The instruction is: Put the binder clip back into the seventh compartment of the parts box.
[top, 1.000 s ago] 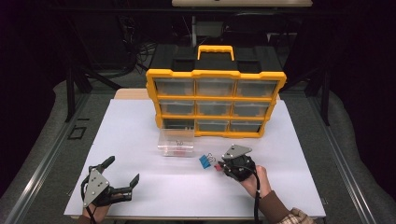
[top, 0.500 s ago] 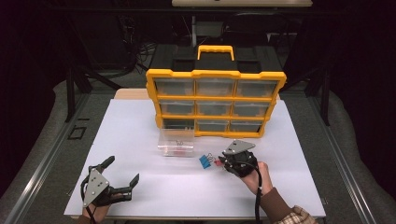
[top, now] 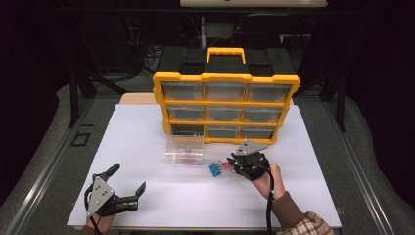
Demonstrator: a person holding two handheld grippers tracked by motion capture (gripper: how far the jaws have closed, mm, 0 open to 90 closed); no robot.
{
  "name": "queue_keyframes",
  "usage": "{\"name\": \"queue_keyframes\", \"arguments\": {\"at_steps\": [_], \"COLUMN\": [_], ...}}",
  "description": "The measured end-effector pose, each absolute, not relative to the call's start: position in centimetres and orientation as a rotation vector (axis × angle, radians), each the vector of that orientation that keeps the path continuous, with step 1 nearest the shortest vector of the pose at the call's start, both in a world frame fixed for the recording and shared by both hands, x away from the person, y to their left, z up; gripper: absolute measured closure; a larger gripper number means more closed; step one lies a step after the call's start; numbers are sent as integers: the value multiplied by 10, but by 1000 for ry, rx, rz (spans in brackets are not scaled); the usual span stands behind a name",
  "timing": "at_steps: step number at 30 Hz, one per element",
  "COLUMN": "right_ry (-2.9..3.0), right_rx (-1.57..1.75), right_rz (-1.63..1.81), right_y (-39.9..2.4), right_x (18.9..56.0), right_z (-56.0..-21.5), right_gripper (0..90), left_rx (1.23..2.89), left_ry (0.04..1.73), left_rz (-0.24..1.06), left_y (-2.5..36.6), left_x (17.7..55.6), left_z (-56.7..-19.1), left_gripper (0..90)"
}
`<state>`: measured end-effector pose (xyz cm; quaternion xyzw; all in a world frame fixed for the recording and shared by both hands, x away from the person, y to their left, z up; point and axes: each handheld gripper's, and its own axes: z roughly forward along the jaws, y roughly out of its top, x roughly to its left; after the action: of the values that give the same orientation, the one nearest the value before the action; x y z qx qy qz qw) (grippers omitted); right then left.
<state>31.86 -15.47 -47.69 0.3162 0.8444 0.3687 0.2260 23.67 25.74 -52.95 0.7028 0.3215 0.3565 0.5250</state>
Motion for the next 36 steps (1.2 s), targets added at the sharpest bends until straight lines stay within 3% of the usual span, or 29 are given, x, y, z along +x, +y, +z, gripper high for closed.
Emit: {"name": "queue_keyframes", "arguments": {"at_steps": [14,17,27,36], "right_ry": [2308,2297,2331,2316], "right_rx": [820,823,887,855], "right_rz": [1045,1058,1026,1027], "right_y": [-142,-141,-145,-141], "right_x": [327,330,344,346], "right_z": [-454,-451,-465,-455], "right_gripper": [782,882,886,887], "left_rx": [1681,1683,1683,1684], "left_ry": [770,769,767,766], "left_rz": [854,853,853,855], "left_y": [257,257,257,257], "left_x": [237,237,237,237], "left_z": [-530,-530,-530,-530], "left_gripper": [0,0,0,0]}}
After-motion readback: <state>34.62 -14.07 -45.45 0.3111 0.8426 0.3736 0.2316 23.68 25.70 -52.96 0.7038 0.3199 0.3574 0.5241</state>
